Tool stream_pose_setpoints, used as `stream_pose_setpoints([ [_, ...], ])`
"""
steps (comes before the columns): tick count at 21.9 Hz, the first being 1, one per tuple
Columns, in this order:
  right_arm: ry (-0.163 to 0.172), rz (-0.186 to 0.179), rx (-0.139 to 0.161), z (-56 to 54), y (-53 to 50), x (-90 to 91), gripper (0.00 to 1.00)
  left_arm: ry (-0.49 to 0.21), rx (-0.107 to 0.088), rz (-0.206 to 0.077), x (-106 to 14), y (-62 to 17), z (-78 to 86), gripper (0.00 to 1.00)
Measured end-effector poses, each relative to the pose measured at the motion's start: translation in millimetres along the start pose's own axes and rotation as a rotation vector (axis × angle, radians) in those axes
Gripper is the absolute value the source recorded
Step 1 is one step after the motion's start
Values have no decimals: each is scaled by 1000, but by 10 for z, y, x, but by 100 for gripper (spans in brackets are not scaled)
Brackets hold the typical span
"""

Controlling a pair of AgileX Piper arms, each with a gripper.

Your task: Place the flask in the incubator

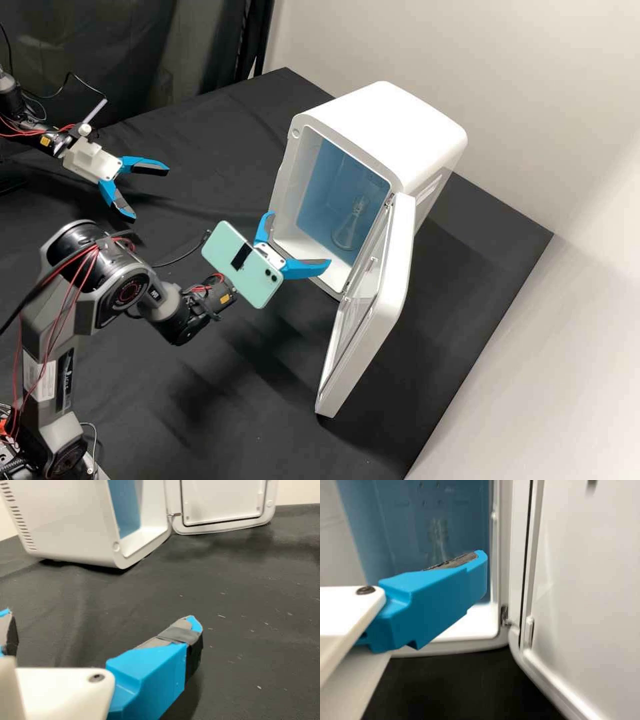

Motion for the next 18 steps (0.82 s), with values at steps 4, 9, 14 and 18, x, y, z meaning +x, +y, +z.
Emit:
stream_pose_setpoints([
  [4, -43, -38, 42, 58, -24, -297, 100, 30, -79, 92, -66, 225, -28, 100],
  [9, -58, -52, 42, 55, 7, -582, 100, 30, -108, 131, -114, 317, -11, 100],
  [14, -77, -72, 40, 89, -21, -687, 100, 42, -116, 171, -171, 407, -6, 100],
  [18, -83, -77, 41, 98, -26, -724, 100, 42, -113, 174, -176, 417, -3, 100],
])
